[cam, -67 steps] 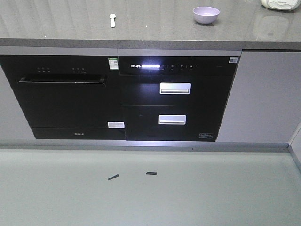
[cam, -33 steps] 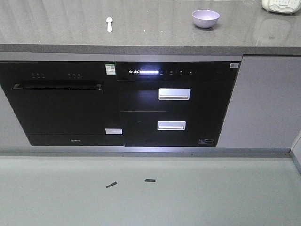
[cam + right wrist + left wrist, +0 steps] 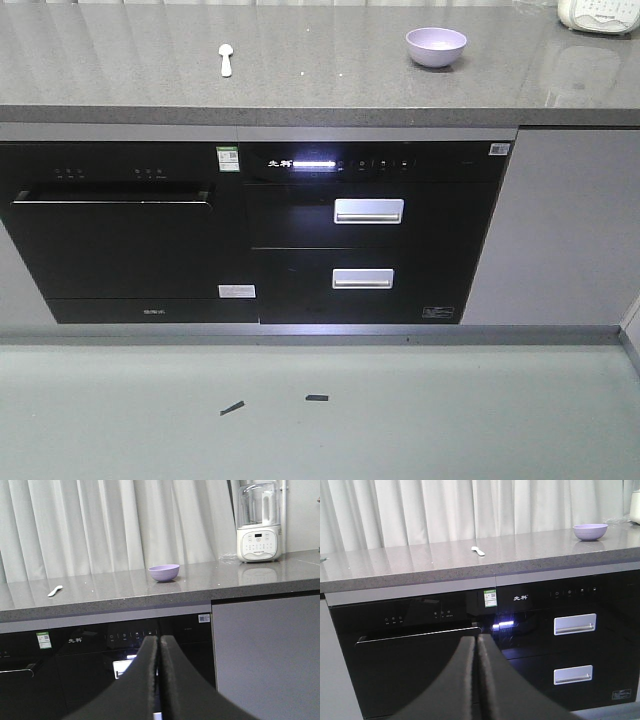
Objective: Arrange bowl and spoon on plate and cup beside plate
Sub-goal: 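Continue driving closer to the counter holding the spoon and bowl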
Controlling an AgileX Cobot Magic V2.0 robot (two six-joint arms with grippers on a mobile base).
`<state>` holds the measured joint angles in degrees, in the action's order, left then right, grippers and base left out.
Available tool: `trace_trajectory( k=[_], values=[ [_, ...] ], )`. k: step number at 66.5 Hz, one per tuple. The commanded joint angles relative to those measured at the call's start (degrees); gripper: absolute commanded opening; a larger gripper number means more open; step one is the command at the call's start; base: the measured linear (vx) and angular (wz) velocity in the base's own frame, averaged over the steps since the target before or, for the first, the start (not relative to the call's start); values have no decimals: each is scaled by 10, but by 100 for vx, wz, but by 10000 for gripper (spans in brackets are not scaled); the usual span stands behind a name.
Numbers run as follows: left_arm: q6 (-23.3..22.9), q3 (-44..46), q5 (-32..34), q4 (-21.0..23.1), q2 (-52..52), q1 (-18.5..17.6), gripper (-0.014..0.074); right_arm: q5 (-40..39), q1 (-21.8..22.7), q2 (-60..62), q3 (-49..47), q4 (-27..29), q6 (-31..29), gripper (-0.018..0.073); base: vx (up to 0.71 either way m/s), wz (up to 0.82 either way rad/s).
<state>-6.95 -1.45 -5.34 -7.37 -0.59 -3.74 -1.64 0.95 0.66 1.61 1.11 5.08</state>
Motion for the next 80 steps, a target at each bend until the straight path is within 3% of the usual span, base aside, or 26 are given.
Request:
trace_trajectory(
  k=[1,80],
  values=[
    [-4,4,43,1,3,0,-6,-45,3,5,2,-2,-5,-3,10,-2],
    [-4,4,43,1,3,0,-6,-45,3,5,2,-2,-5,-3,6,-1]
  ],
)
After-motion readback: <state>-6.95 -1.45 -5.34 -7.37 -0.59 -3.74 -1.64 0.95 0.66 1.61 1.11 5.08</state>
